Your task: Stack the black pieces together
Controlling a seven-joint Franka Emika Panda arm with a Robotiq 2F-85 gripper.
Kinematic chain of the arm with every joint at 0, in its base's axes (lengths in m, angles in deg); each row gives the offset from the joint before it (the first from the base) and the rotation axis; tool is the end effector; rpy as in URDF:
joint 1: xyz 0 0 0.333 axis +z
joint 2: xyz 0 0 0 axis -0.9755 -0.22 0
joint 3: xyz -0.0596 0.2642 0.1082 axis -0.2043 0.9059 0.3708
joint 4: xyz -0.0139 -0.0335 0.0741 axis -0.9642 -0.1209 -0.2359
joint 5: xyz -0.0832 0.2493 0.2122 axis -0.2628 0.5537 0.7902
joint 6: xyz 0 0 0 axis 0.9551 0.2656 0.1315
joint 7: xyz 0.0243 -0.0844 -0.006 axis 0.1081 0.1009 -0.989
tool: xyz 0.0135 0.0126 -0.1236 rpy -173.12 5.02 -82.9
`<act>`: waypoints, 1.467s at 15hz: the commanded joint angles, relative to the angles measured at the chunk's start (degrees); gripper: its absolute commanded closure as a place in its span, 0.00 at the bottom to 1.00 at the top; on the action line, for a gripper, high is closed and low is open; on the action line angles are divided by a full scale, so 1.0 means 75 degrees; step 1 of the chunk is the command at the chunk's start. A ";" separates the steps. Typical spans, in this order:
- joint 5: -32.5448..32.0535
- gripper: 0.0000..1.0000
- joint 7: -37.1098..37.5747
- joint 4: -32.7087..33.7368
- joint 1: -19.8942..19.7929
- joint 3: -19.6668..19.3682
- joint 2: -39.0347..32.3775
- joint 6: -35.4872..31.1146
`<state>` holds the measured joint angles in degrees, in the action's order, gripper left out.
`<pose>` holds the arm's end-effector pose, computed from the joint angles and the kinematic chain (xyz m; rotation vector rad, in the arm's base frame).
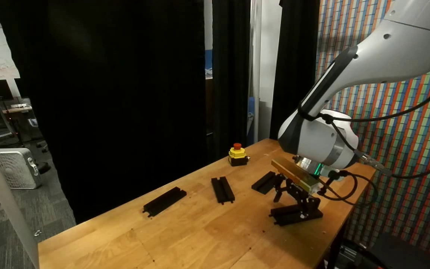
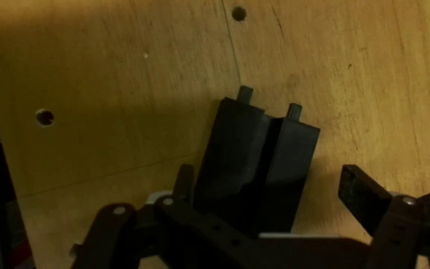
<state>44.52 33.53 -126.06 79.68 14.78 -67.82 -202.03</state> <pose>0.3611 -0.0193 0.2272 -1.9607 2.0234 0.1092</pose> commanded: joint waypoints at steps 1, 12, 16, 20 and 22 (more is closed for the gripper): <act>0.1032 0.00 -0.0959 0.0000 0.0018 0.0007 0.0040 -0.0111; 0.0447 0.00 0.0338 0.0000 -0.0235 -0.0051 -0.0030 0.1083; 0.0232 0.00 0.0813 0.0063 -0.0230 -0.0035 0.0162 0.0928; 0.0545 0.00 0.0388 0.0095 -0.0242 -0.0024 0.0263 0.0805; 0.0627 0.00 0.0353 0.0122 -0.0244 -0.0022 0.0216 0.0663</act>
<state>47.77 37.53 -125.13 78.13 14.43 -67.62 -195.63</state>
